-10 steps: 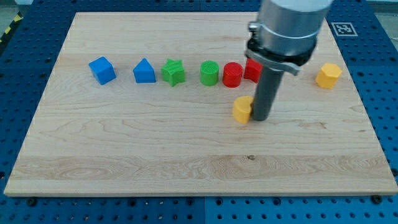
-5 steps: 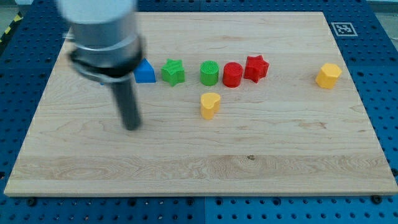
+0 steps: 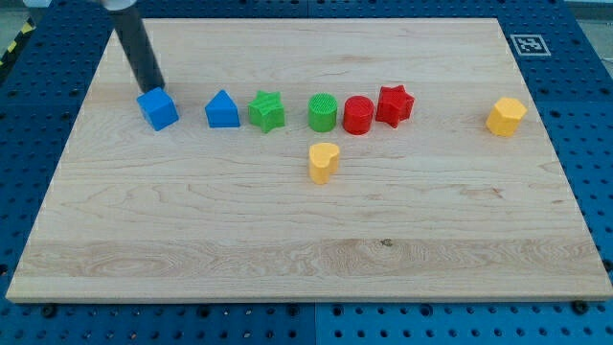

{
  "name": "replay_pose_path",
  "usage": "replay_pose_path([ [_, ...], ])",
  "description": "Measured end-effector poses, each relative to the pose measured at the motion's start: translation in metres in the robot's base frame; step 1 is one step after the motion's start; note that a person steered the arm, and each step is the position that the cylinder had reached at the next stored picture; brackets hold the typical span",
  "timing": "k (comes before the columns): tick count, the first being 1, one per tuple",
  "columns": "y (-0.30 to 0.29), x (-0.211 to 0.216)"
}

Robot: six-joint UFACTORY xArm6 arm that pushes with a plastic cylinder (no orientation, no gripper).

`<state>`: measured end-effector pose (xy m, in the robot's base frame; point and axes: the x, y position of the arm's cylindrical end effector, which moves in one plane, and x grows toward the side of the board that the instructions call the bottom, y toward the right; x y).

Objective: Push the blue cube towards the bottom center

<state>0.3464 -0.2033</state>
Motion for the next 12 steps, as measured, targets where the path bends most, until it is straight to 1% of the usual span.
replay_pose_path([
  [1,-0.01,0.028],
  [3,0.0,0.055],
  [5,0.008,0.062],
  [7,0.016,0.055],
  [8,0.025,0.079],
  [9,0.055,0.092],
  [11,0.093,0.098],
  [12,0.113,0.117],
])
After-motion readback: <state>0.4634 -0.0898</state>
